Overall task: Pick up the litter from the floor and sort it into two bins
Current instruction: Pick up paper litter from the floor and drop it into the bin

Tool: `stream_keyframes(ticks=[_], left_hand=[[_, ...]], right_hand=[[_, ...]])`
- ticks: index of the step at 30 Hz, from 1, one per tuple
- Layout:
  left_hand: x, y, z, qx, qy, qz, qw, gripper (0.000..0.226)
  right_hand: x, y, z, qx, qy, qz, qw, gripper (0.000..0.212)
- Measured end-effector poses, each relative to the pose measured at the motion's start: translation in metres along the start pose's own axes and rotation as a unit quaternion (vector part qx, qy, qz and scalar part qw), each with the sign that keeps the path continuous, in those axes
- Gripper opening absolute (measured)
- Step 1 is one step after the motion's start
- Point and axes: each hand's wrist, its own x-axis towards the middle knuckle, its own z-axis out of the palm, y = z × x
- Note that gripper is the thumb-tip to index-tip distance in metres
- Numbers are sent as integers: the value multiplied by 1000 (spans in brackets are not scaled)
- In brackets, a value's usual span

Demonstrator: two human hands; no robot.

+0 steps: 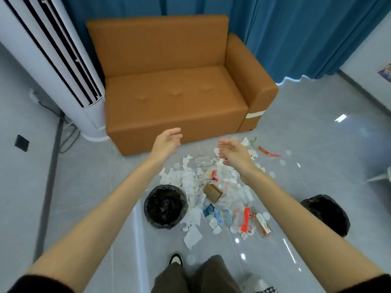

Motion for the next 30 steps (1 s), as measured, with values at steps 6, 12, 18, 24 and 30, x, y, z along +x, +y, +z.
stream_keyframes(ticks=[6,12,18,24,30], left_hand=[[25,-18,3,-12,17,-24,999,37],[43,-51,10,-45,94,-77,992,39],[39,-93,46,-86,199,-124,968,36],[49,-151,75,-99,260,-143,950,34],[90,-265,97,-74,252,-150,953,33]], right_hand=[[42,8,11,-22,-31,16,999,31],[88,29,15,-56,-93,29,994,29],[126,62,16,-89,-178,44,979,28],[156,119,33,-86,-204,63,973,28],[194,229,68,-93,-211,65,971,27]])
